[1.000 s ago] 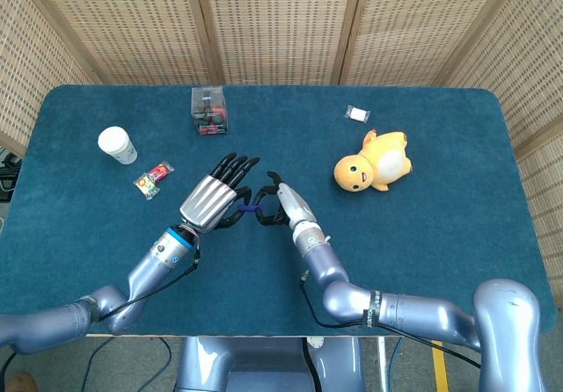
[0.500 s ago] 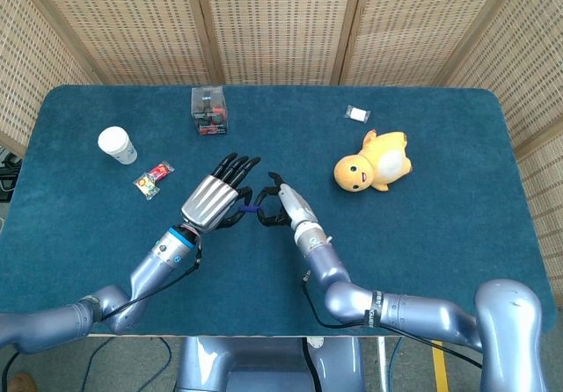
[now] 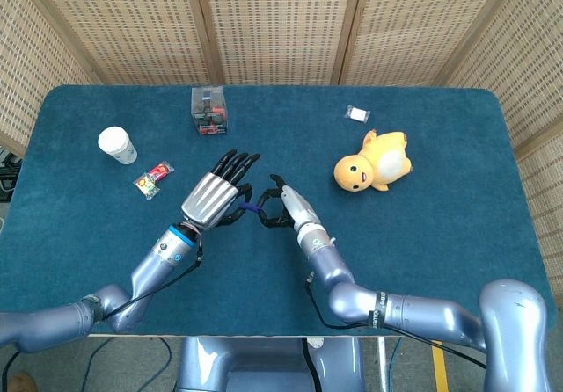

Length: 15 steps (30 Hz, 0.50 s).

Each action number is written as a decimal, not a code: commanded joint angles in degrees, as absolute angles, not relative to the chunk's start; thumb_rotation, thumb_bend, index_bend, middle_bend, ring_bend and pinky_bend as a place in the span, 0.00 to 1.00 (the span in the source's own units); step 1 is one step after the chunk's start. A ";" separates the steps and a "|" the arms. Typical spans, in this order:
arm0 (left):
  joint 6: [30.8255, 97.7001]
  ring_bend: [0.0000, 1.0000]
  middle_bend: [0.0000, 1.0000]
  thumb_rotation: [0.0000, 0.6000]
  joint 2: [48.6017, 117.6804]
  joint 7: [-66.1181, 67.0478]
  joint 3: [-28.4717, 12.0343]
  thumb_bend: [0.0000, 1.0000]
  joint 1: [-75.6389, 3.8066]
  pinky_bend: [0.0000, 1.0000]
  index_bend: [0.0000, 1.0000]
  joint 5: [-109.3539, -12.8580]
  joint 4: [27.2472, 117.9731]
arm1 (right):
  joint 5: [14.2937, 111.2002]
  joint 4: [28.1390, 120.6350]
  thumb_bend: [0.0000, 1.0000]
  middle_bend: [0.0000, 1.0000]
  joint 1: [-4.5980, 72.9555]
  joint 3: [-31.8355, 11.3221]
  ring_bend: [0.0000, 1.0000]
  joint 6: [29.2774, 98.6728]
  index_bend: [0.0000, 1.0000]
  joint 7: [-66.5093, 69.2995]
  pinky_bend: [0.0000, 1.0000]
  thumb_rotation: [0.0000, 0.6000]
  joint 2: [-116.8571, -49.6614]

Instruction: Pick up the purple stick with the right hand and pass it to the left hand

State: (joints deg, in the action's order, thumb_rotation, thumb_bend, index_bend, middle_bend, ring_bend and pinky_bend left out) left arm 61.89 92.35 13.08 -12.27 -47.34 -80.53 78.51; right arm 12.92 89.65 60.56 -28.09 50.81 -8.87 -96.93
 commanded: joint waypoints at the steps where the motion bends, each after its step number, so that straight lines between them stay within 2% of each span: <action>1: 61.90 0.00 0.00 1.00 92.37 13.48 -12.44 0.52 -47.53 0.00 0.72 -80.45 78.49 | 13.03 89.81 0.65 0.05 60.46 -27.84 0.00 50.76 0.72 -8.97 0.00 1.00 -96.72; 15: 63.02 0.00 0.00 1.00 91.92 14.25 -14.35 0.52 -48.35 0.00 0.72 -79.43 78.67 | 14.64 92.11 0.65 0.05 59.25 -25.77 0.00 50.07 0.73 -9.03 0.00 1.00 -94.81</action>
State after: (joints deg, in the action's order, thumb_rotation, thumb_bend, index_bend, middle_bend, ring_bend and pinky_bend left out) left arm 62.92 91.99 14.29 -14.26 -48.36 -79.50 78.71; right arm 14.45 91.90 59.38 -25.96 50.14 -9.02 -95.00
